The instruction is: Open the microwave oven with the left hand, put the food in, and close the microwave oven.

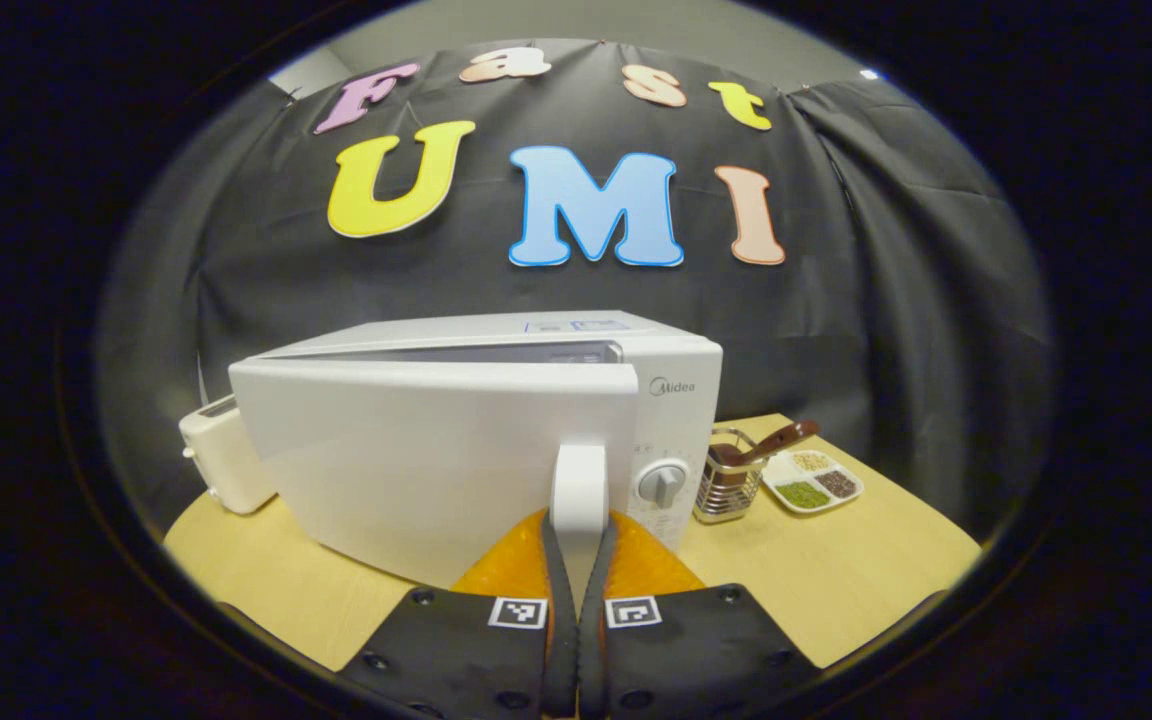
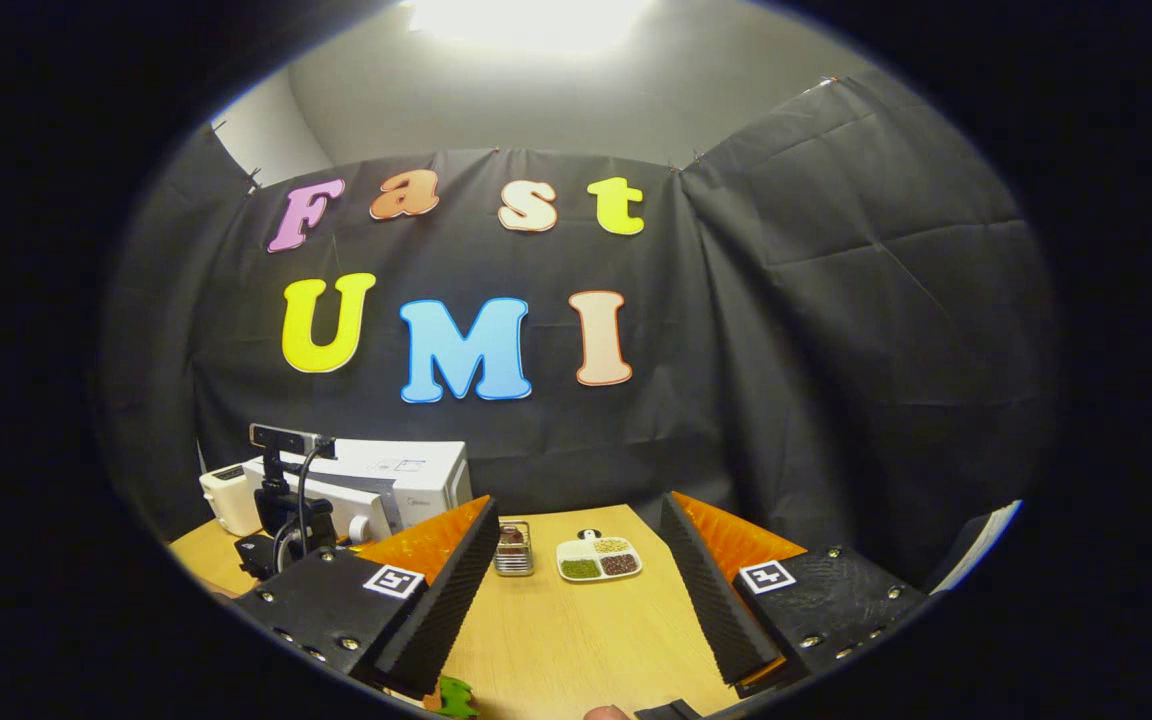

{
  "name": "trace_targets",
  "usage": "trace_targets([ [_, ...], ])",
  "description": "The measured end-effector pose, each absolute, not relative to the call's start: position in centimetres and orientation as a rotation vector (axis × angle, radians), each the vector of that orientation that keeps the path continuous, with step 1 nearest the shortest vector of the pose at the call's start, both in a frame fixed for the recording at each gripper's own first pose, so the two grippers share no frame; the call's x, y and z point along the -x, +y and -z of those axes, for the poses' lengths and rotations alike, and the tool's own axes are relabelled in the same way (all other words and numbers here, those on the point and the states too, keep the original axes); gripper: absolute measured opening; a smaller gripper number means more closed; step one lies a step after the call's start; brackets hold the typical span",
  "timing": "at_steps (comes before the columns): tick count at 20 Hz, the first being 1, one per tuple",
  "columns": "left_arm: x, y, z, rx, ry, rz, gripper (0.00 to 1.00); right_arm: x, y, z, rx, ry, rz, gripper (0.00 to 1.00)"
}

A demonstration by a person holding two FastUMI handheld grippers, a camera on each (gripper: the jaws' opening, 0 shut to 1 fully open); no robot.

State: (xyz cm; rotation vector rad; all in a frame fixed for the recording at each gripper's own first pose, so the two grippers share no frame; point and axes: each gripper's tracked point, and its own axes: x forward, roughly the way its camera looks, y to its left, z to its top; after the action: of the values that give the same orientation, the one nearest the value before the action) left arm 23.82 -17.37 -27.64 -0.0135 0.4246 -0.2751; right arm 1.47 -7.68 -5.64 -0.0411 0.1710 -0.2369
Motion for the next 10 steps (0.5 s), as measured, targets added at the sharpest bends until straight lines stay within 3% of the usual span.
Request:
trace_targets([
  [10,-15.8,-10.8,26.6,0.011,0.468,0.183,0.08,-0.3,-4.1,6.7,-0.05,0.174,0.013,0.98],
])
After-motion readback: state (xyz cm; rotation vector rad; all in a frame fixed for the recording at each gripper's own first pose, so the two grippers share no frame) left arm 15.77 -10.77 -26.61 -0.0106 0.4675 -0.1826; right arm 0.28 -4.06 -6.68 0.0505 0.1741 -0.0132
